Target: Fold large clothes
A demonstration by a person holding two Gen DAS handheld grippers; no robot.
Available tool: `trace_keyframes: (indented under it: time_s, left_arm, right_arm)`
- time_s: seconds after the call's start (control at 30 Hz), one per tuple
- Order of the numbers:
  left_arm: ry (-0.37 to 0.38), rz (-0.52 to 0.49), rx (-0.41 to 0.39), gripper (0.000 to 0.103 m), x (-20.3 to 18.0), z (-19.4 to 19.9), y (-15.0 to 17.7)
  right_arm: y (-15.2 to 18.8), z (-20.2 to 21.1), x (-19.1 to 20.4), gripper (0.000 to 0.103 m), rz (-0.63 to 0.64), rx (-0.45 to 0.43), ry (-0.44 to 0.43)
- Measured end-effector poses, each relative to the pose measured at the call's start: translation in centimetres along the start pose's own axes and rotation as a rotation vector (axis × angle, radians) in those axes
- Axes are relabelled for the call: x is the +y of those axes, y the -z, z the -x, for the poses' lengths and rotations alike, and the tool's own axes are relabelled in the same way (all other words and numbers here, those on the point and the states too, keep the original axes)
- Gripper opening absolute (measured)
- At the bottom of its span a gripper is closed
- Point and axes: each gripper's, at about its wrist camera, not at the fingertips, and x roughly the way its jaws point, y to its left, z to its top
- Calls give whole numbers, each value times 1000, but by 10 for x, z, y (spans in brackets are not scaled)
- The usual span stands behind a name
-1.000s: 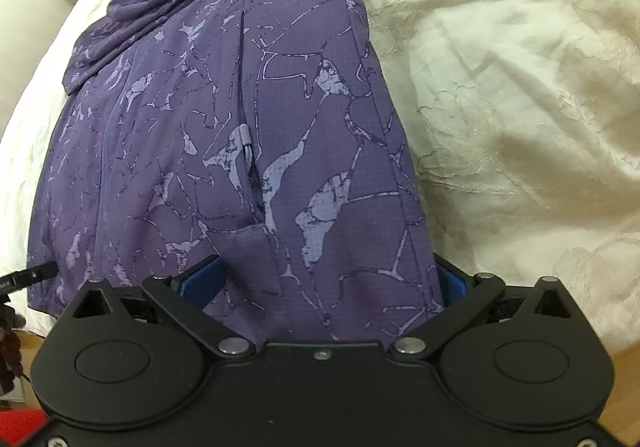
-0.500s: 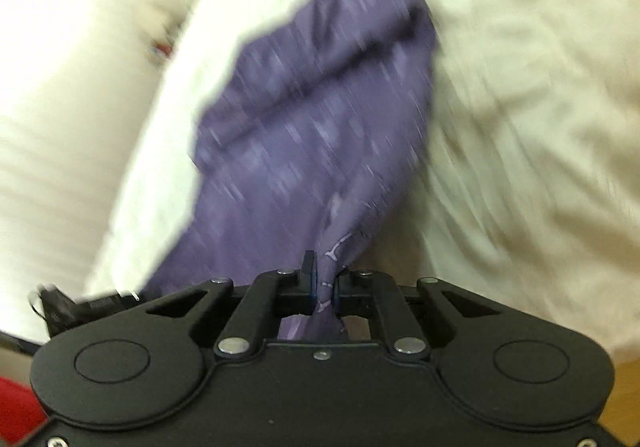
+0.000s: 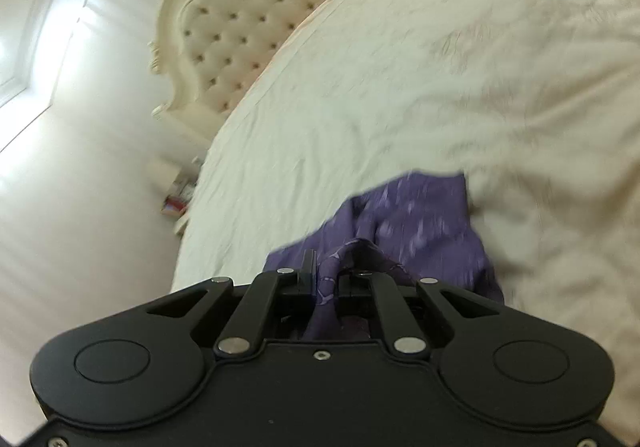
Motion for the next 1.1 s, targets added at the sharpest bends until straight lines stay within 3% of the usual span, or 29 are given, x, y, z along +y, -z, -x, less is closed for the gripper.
trace_keyframes:
  time_s: [0.23, 0.53, 0.77, 0.87, 1.0, 1.1]
  left_arm:
    - [-47, 16, 16, 6, -4, -63, -22]
    - [-225, 22, 101, 9, 18, -126, -26]
    - [-299, 46, 160, 11, 36, -155, -29]
    - [-289, 84, 175, 12, 47, -164, -29]
    - [-214, 155, 165, 19, 63, -163, -29]
    - [-161, 187, 141, 32, 69, -158, -29]
  right_arm:
    - [-36, -66, -5, 14, -34, -5, 109]
    - [-60, -144, -26, 14, -10, 159, 202]
    - [-64, -183, -37, 15, 7, 229, 231]
    - [-64, -194, -44, 18, -15, 234, 229]
    - [-63, -200, -52, 26, -45, 222, 208]
    - [-63, -197, -53, 38, -58, 196, 187]
